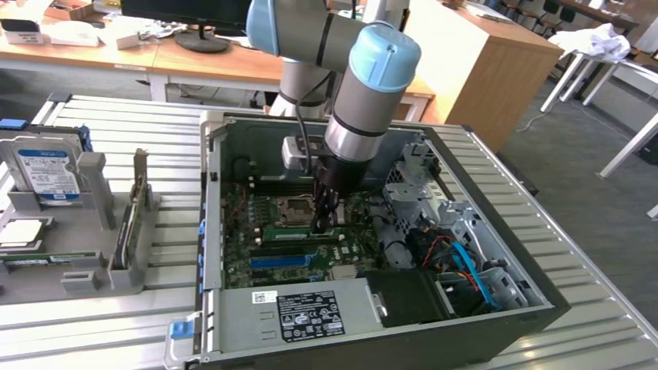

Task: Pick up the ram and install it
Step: 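Insert the ram into the slot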

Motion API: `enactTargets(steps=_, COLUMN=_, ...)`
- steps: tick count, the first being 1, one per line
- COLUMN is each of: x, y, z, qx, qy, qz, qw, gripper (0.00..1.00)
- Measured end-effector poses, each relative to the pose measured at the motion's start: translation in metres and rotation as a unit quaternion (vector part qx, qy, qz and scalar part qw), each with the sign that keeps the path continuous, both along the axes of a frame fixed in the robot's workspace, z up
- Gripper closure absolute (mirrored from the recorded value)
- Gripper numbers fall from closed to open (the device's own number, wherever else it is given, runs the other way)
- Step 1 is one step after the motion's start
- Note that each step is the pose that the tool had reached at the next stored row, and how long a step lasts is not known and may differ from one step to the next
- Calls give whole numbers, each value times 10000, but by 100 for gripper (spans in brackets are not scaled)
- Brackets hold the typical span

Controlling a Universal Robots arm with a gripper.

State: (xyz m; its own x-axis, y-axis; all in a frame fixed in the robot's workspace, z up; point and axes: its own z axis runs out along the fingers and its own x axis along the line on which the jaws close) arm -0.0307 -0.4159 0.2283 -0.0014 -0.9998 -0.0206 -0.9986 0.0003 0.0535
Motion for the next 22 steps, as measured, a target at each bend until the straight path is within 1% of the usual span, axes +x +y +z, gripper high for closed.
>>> enactTargets(steps=6, x=1, y=0, z=41, qx=0, qy=0, qz=0, qw=10000, gripper=88)
enactTargets(steps=18, x=1, y=0, z=47, qx=-1, qy=-1, qz=10, qw=10000, gripper=88)
enactTargets(steps=20, x=1, y=0, z=46, qx=-1, qy=-6, qz=10, qw=10000, gripper=88)
enactTargets(steps=22, x=1, y=0, z=45, qx=0, qy=-21, qz=10, qw=10000, gripper=88)
